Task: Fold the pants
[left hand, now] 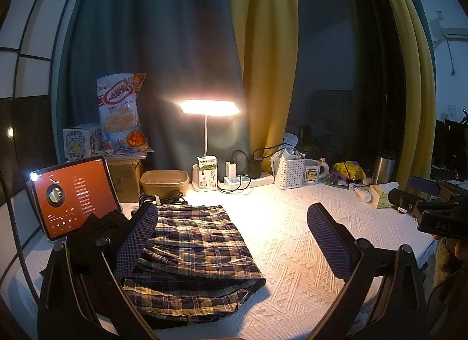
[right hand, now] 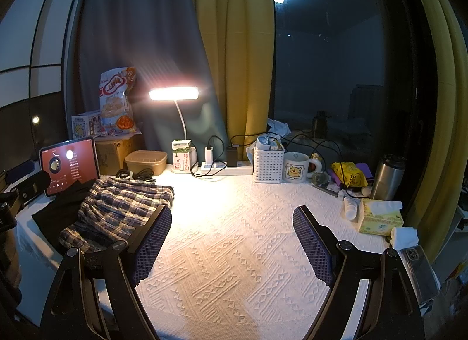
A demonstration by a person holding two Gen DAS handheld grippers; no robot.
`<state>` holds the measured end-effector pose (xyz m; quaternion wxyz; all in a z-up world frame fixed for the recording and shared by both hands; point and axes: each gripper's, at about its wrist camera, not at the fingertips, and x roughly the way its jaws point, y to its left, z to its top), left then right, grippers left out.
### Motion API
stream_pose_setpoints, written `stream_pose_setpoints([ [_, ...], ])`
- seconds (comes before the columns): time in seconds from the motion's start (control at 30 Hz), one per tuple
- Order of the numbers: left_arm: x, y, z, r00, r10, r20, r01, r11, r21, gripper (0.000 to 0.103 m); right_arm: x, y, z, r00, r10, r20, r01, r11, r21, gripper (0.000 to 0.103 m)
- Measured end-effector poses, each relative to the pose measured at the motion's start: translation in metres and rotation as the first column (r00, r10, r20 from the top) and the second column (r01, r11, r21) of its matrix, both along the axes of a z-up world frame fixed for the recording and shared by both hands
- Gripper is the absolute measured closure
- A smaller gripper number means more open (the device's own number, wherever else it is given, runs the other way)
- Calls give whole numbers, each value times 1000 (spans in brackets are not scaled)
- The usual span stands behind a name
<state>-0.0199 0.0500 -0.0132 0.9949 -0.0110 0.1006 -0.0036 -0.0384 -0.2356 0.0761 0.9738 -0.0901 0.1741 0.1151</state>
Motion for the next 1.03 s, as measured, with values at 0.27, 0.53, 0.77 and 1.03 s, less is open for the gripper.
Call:
stream_pose_setpoints([
  [0.27,0,0,0,1000,0,1,0,1000,-1,2,0,0,0,1000,-1,0,1,1000,0,16],
  [0.53,0,0,0,1000,1,1,-1,1000,-1,2,0,-1,0,1000,2,0,-2,1000,-1,16],
  [0.77,-1,0,0,1000,4,1,-4,1000,-3,2,0,0,0,1000,1,0,-1,1000,-1,16],
  [1.03,-1,0,-1,1000,4,1,-4,1000,-6,2,0,1,0,1000,-1,-1,1,1000,-1,16],
])
